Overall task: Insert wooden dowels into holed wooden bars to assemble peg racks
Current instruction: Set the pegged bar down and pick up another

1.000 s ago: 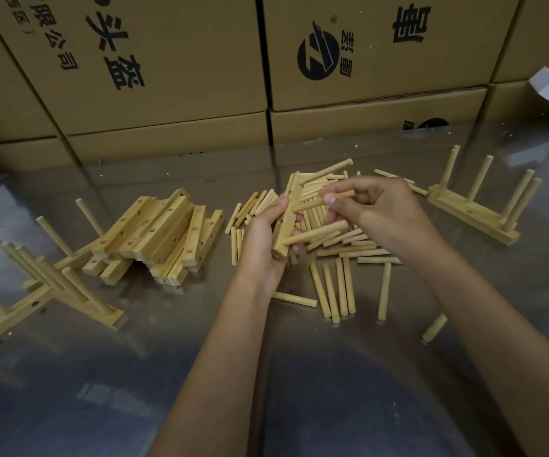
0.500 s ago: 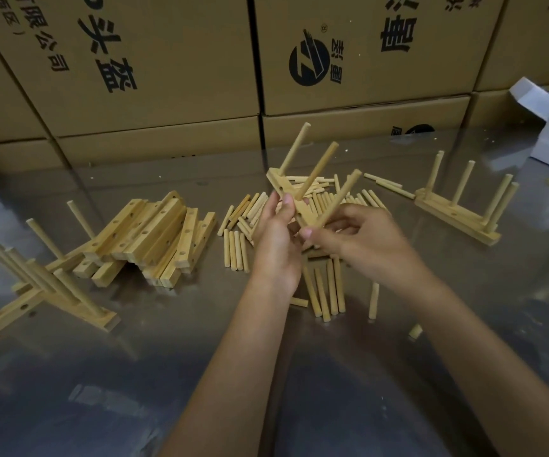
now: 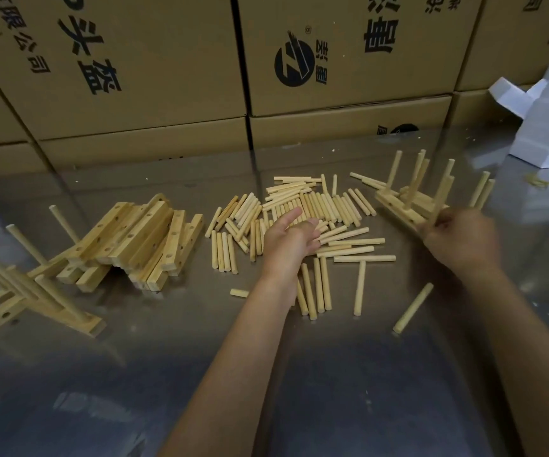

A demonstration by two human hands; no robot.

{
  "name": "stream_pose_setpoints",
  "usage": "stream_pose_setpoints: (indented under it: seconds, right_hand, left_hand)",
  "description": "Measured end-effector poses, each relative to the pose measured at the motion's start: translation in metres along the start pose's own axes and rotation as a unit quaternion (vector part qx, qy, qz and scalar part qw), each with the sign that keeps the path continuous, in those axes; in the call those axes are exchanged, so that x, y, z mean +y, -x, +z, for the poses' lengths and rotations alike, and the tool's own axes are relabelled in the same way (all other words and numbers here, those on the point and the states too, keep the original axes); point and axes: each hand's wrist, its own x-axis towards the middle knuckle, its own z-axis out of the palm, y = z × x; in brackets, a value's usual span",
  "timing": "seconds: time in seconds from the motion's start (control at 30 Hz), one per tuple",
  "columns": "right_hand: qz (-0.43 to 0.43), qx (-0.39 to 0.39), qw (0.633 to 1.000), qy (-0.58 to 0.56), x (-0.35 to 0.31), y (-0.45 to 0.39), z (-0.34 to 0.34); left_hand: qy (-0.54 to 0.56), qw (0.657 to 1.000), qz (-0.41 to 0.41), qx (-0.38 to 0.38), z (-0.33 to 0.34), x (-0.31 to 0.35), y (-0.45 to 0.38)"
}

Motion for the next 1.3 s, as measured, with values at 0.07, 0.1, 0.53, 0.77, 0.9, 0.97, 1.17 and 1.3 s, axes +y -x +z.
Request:
stream_pose_setpoints:
  seconds: [0.07,0.1,0.53,0.77,0.9,0.97,1.17,1.3]
  right_hand:
    - [0.013,-0.012,1.000,0.003,0.008,-0.002,0.004]
    - [0.017,-0.010,1.000,0.006,0.009,-0.002,0.005]
    - [0.046,0.093,0.994,0.039,0.004,0.005,-0.006]
    - [-0.068,0.035,0.996,0.036,-0.041,0.034,0.009]
    - [-0.136,0.000,0.990,0.040,-0.065,0.055,0.029]
    - [-0.164,-0.012,0.986,0.036,-0.071,0.064,0.037]
    - [-0.282,-0.110,0.952,-0.031,-0.090,0.093,0.056]
    - [-0.127,-0.236,0.915,-0.301,-0.108,0.106,0.059]
  left_hand:
    - [-0.002,1.000,-0.003,0.009,-0.001,0.000,0.001]
    - [-0.002,1.000,-0.003,0.013,-0.002,0.000,0.001]
    - [-0.027,0.991,0.024,0.133,-0.025,0.014,-0.001]
    - [-0.471,0.808,0.189,0.300,-0.079,0.035,0.000]
    - [-0.642,0.699,0.084,0.304,-0.121,0.036,0.004]
    - [-0.633,0.723,0.071,0.268,-0.129,0.030,0.005]
    - [-0.479,0.845,0.138,0.193,-0.127,0.029,0.009]
    - [-0.392,0.898,0.194,0.045,-0.100,0.028,0.018]
